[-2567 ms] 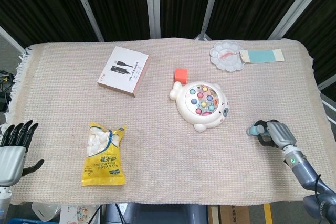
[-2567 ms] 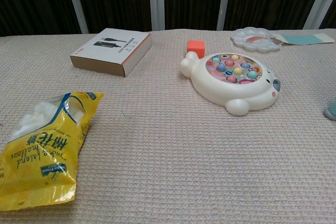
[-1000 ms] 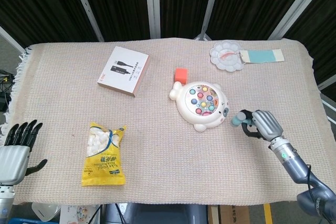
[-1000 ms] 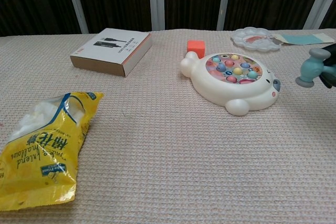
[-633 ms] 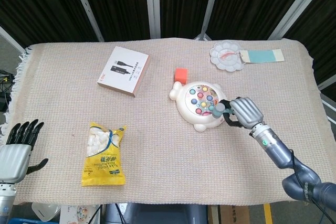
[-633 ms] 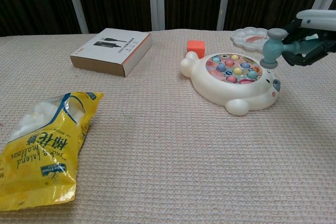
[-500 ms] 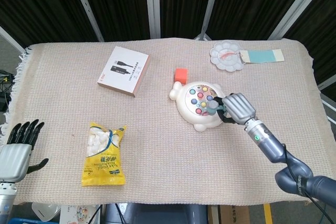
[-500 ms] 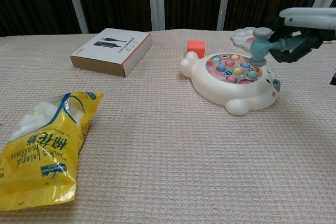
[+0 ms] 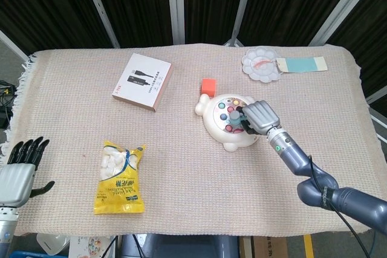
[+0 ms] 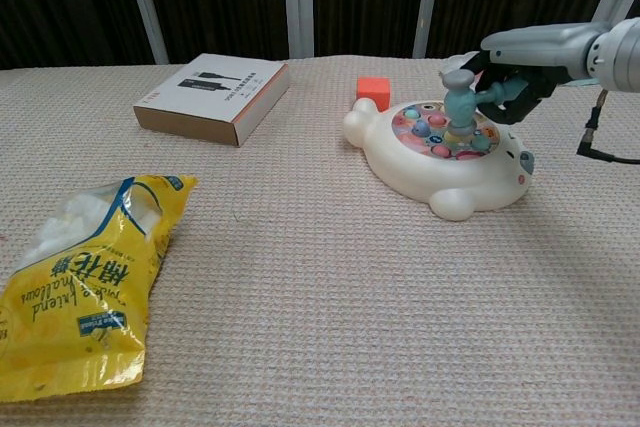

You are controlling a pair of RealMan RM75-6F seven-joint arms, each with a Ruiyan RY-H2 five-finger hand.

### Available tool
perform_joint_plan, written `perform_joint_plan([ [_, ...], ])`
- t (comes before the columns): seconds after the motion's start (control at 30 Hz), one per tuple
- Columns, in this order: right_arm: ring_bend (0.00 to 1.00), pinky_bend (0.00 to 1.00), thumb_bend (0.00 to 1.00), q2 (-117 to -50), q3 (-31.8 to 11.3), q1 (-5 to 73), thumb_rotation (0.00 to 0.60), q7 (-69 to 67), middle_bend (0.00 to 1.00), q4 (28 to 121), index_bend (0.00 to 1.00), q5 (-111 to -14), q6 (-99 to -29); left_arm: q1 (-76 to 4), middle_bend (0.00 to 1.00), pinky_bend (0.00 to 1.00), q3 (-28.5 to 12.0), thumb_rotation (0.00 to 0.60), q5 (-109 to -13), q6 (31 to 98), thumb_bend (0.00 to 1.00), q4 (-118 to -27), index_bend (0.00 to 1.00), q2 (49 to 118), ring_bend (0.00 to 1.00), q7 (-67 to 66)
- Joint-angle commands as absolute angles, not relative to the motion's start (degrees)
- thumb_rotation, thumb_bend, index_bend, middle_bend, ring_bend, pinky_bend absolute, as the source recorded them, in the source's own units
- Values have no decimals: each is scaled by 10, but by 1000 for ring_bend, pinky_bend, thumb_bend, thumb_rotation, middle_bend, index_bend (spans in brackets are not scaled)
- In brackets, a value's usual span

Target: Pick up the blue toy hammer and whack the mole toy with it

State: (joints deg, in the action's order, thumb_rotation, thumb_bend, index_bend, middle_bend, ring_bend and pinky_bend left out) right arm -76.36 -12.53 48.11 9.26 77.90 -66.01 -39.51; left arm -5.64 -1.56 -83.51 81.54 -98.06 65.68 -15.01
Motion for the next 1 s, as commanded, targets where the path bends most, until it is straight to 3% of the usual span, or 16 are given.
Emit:
perform_joint_plan([
  [0.03, 695, 462, 988, -758, -123, 482, 600, 100, 847, 780, 1000, -648, -393, -57, 0, 0, -16, 600, -836, 815, 155, -981, 0, 658, 0, -151],
  [0.77, 699, 463, 988, -775, -97, 502, 600, 128, 850, 750, 1000, -615, -373, -56, 0, 0, -12, 600, -830, 818, 154, -991, 0, 658, 0, -163],
  [1.0, 700, 463, 988, -742, -106, 495, 600, 126, 850, 793, 1000, -616, -401, -58, 0, 0, -14, 600, -834, 820, 154, -990, 0, 658, 0, -161],
])
